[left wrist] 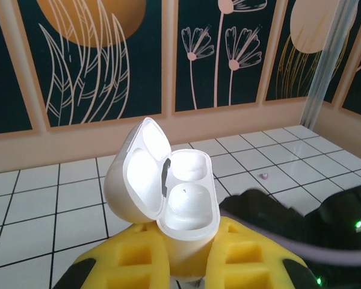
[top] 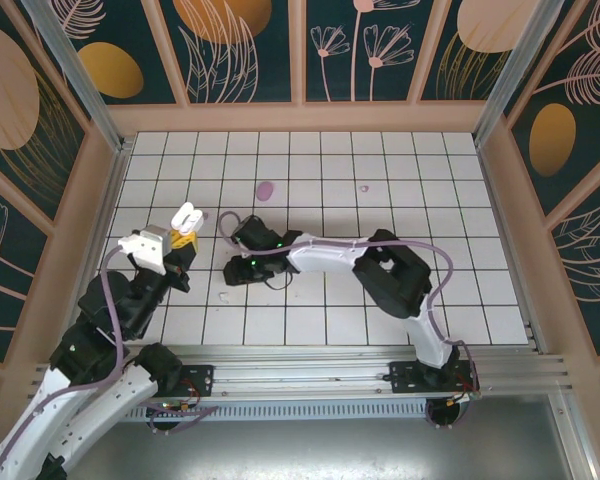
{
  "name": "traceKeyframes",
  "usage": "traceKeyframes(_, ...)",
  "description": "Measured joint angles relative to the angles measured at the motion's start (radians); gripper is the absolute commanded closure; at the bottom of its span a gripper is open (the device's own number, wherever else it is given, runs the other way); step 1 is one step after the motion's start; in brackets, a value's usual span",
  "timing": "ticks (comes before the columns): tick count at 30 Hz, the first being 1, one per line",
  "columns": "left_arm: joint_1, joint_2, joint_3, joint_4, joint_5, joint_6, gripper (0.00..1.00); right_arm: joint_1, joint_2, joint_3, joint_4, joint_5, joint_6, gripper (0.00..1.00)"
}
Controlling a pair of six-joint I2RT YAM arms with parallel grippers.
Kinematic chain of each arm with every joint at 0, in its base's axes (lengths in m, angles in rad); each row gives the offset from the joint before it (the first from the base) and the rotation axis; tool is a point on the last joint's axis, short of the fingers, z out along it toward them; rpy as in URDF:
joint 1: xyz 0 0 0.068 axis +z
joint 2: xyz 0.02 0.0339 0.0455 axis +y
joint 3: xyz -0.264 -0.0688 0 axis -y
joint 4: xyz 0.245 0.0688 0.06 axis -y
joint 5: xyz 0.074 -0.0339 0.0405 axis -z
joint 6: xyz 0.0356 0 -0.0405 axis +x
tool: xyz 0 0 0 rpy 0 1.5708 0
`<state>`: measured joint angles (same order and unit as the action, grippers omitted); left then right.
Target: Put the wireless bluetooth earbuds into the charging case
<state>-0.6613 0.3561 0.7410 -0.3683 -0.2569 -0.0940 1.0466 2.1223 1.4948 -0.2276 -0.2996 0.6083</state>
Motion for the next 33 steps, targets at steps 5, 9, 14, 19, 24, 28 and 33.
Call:
traceKeyframes(5,0.0,-0.027,0.01,-0.012,-0.014,0.0,1.0,0.055,0.054,0.104,-0.088,0.08,-0.011,0.54)
traceKeyframes(9,0.0,-0.03,0.01,-0.023,-0.014,0.0,1.0,0.087,0.095,0.192,-0.155,0.148,-0.027,0.54)
traceKeyframes(14,0.0,-0.031,0.01,-0.029,-0.014,0.001,1.0,0.119,0.154,0.283,-0.243,0.217,-0.037,0.54)
traceKeyframes(19,0.0,-0.037,0.01,-0.037,-0.014,0.0,1.0,0.136,0.183,0.32,-0.294,0.259,-0.05,0.55)
traceKeyframes(24,0.0,-0.052,0.01,-0.041,-0.013,0.0,1.0,0.141,0.198,0.352,-0.334,0.274,-0.052,0.56)
traceKeyframes(28,0.0,-0.057,0.01,-0.047,-0.013,0.0,1.0,0.143,0.211,0.377,-0.358,0.278,-0.053,0.57)
traceKeyframes(33,0.0,-0.058,0.01,-0.056,-0.013,0.0,1.0,0.15,0.222,0.399,-0.383,0.293,-0.053,0.57)
